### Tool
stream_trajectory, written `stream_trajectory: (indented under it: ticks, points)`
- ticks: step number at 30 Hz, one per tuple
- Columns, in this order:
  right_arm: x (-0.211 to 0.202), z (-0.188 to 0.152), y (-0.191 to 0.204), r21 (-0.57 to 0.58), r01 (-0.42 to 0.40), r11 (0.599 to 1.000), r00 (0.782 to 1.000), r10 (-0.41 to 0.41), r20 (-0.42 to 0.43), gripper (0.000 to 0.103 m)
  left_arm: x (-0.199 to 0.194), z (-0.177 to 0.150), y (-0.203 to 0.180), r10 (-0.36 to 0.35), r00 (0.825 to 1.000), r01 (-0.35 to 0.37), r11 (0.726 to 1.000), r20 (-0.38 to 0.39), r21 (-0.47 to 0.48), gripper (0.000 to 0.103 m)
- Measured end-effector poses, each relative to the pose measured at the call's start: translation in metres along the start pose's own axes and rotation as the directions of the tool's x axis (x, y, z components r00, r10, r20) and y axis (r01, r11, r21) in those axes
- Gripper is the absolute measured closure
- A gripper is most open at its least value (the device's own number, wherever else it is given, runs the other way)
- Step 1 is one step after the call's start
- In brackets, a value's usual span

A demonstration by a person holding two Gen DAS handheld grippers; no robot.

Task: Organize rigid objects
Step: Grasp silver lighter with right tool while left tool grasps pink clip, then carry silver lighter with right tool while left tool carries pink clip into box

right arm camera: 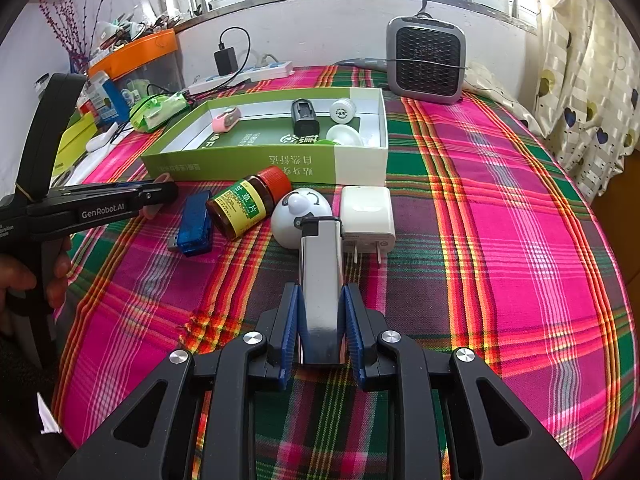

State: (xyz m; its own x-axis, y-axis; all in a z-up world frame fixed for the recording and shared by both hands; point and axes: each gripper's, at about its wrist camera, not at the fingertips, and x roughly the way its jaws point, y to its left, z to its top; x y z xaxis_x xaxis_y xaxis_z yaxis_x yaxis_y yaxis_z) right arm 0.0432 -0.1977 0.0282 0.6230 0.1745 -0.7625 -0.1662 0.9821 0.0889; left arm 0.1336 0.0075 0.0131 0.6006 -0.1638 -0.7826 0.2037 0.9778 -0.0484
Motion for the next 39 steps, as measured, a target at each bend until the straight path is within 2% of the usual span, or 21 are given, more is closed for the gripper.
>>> stream_trajectory:
  ticks: [28,39]
  points:
    - [-0.016,0.008,-0.007,0.015,-0.004,1.0,0.998,0.003,0.056,0.079,-0.029,0.0,-0.006,-0.024,0.998,0.024,1.0,0.049,-0.002,0.08]
    - [-0.025,0.035,-0.006,0.001,-0.021,1.0,0.995,0.021,0.102,0.079,-0.04,0.015,-0.006,-0.027,0.997,0.028,1.0,0.079,-0.001,0.08]
